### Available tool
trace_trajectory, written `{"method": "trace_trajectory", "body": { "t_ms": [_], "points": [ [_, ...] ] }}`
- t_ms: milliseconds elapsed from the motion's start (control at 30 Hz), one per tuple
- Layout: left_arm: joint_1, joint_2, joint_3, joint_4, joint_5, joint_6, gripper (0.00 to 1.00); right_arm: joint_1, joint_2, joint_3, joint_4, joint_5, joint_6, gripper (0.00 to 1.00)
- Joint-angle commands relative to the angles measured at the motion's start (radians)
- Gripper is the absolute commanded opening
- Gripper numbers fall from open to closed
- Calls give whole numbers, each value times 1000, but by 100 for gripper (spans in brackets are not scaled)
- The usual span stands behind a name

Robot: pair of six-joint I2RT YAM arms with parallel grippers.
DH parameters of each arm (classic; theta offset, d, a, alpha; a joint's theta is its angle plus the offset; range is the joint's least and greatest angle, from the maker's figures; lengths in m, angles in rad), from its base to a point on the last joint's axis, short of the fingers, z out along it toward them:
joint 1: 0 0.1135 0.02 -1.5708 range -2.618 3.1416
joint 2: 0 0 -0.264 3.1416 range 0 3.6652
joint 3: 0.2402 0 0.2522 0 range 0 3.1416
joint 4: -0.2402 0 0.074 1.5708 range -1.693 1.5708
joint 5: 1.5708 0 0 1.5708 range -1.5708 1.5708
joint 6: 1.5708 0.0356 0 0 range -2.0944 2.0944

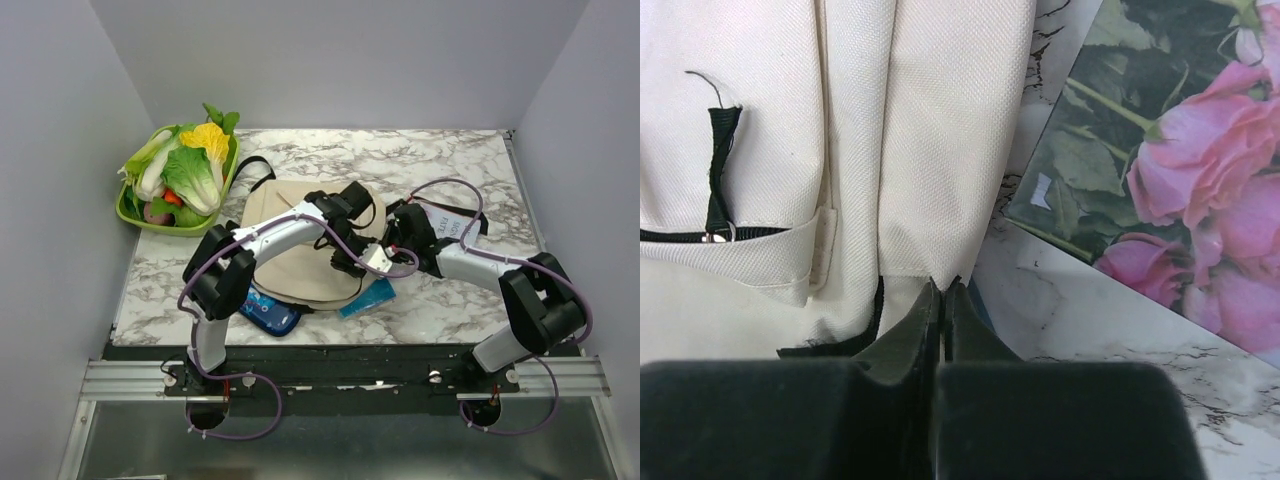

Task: Pack the student bag
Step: Unzip the student bag at the center of the board.

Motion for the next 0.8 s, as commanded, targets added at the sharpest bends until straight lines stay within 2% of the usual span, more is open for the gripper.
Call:
{"method": "trace_trajectory", "body": {
  "t_ms": [0, 200, 467, 767],
  "points": [
    [-15, 78, 68, -16, -77, 85, 56, 4, -28, -62, 86, -52, 16, 1],
    [-15, 130, 90, -7, -138, 131, 55, -2, -34, -82, 109, -77, 8, 1],
    [-9, 161, 112, -15, -197, 166, 47, -14, -52, -95, 116, -86, 0, 1],
    [-9, 168, 95, -7, -221, 183, 16, -27, -68, -104, 110, -78, 5, 1]
  ]
}}
